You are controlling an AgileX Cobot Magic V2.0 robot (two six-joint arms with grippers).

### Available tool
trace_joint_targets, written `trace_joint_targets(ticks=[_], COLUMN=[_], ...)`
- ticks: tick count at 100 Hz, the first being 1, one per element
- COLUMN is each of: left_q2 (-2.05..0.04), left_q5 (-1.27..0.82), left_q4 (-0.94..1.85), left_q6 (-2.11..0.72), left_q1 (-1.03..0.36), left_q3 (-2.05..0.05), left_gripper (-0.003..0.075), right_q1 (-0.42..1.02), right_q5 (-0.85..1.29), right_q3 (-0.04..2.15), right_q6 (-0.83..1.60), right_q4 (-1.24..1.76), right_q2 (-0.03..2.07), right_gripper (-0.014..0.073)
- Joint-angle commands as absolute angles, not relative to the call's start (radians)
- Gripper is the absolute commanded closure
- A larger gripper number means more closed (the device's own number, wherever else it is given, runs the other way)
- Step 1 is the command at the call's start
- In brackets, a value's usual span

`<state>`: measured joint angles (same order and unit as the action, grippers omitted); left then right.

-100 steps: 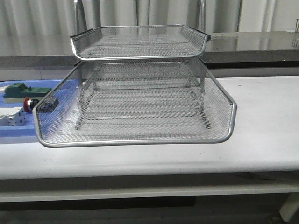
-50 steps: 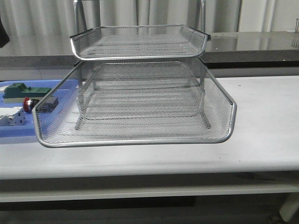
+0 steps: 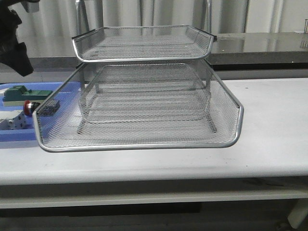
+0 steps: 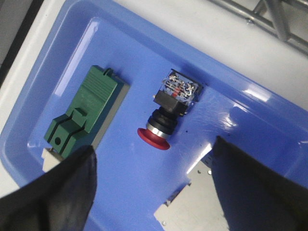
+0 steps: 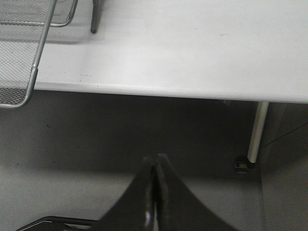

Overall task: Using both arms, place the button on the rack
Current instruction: 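Lower the left gripper onto the red push-button switch, then close the left gripper on the red push-button switch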

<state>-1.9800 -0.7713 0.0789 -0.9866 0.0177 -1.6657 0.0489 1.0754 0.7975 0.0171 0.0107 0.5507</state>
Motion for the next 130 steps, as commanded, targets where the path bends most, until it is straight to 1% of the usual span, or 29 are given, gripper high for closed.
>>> trace_joint_targets(ticks=[1,14,33,51,80,130], left_q2=[-1.978,-2.041,-2.117,-2.166,-2.231,-2.305], left_q5=[-0.754,-0.788,-0.799,-0.806,-0.796,-0.777], left_q4=[0.097,0.097,0.104,0.120,0.120,0.134], left_q6=[-1.001,-1.025,-1.045,-1.046,-1.053,-1.055], left_q1=[0.017,0.017,0.017,0.017,0.017,0.017], left_q3=[-1.747,-1.804,-1.878,-1.916,-1.921,-1.997], left_gripper=[0.0225,0.0223,0.0185,0.0185,0.0185,0.0185], right_q1=[0.044,0.044,0.044,0.044,0.044,0.044], right_q5=[1.021,1.021,1.021,1.021,1.022,1.021], right_q3=[0.828,0.828,0.828,0.828,0.828,0.828], right_q6=[0.017,0.017,0.017,0.017,0.017,0.017], right_q4=[0.000,0.000,0.000,0.000,0.000,0.000], right_q2=[0.554,0.554,0.554,0.554,0.554,0.554], right_gripper=[0.0664,0.0664,0.0664,0.0664,0.0664,0.0664])
